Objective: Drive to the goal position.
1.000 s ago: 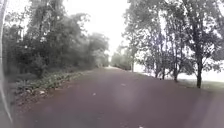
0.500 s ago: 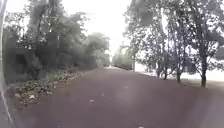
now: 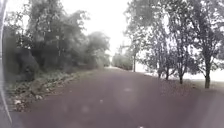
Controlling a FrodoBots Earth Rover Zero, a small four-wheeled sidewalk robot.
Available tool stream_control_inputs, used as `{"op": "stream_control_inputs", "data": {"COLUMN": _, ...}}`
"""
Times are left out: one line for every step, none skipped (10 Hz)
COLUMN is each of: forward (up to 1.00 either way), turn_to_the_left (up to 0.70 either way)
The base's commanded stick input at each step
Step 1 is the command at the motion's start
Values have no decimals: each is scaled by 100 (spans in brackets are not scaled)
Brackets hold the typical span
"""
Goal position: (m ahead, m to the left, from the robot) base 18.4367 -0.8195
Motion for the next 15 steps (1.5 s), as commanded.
{"op": "stream_control_inputs", "data": {"forward": 70, "turn_to_the_left": 3}}
{"op": "stream_control_inputs", "data": {"forward": 70, "turn_to_the_left": 3}}
{"op": "stream_control_inputs", "data": {"forward": 70, "turn_to_the_left": 4}}
{"op": "stream_control_inputs", "data": {"forward": 70, "turn_to_the_left": 4}}
{"op": "stream_control_inputs", "data": {"forward": 70, "turn_to_the_left": 4}}
{"op": "stream_control_inputs", "data": {"forward": 70, "turn_to_the_left": 3}}
{"op": "stream_control_inputs", "data": {"forward": 70, "turn_to_the_left": 3}}
{"op": "stream_control_inputs", "data": {"forward": 70, "turn_to_the_left": 3}}
{"op": "stream_control_inputs", "data": {"forward": 70, "turn_to_the_left": 3}}
{"op": "stream_control_inputs", "data": {"forward": 70, "turn_to_the_left": 3}}
{"op": "stream_control_inputs", "data": {"forward": 70, "turn_to_the_left": 3}}
{"op": "stream_control_inputs", "data": {"forward": 70, "turn_to_the_left": 3}}
{"op": "stream_control_inputs", "data": {"forward": 70, "turn_to_the_left": 3}}
{"op": "stream_control_inputs", "data": {"forward": 70, "turn_to_the_left": 3}}
{"op": "stream_control_inputs", "data": {"forward": 70, "turn_to_the_left": 3}}
